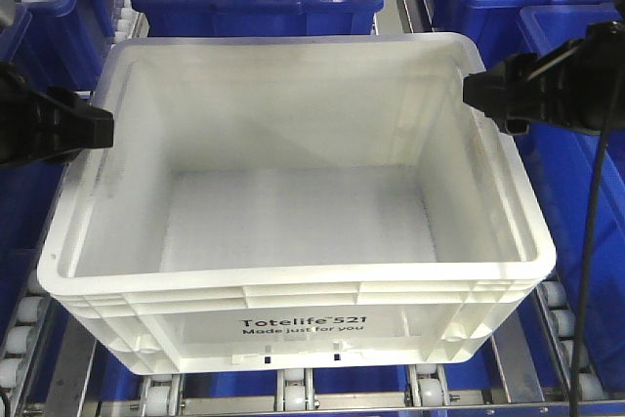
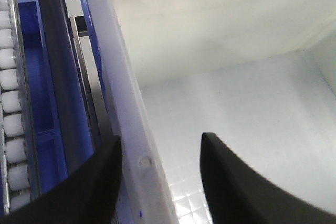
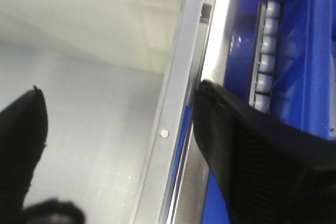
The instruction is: Move bin from left to right shelf
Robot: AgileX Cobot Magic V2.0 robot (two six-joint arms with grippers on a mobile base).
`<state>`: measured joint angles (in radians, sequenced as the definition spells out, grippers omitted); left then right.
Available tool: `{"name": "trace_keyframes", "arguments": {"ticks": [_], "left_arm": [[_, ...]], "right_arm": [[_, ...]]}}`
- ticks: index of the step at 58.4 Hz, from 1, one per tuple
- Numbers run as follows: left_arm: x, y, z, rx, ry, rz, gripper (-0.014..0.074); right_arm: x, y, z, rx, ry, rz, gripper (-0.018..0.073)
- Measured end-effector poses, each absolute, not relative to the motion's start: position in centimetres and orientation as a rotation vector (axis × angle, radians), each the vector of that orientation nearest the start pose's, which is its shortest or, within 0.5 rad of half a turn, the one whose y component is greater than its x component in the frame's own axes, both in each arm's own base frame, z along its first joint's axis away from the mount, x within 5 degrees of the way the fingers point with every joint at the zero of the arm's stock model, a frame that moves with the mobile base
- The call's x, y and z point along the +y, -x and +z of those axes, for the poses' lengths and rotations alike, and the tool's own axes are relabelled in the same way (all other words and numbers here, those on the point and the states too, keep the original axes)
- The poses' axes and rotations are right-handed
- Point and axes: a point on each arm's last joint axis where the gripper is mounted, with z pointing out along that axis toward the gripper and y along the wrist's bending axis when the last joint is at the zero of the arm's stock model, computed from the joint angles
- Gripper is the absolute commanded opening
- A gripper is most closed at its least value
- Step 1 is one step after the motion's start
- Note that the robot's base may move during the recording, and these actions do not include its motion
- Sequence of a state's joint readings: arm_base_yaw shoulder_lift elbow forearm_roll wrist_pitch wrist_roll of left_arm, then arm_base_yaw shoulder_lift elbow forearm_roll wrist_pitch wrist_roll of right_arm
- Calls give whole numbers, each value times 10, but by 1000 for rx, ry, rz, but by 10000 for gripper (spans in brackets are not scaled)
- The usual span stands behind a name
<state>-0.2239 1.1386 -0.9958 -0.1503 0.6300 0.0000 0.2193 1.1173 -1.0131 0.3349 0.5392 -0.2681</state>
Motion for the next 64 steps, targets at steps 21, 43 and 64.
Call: {"name": "trace_keyframes", "arguments": {"ticks": [21,43,64], "left_arm": [[-39,-145,293,2032,-134,-288,338],[-19,-62,290,1672,-132,-306,338],[-19,-60,290,1674,-134,-306,338]], "right_arm": [[48,-156,327,1873,343,257,462],[27,-65,278,1612,298,257,456],[25,-54,280,1545,327,230,456]]}}
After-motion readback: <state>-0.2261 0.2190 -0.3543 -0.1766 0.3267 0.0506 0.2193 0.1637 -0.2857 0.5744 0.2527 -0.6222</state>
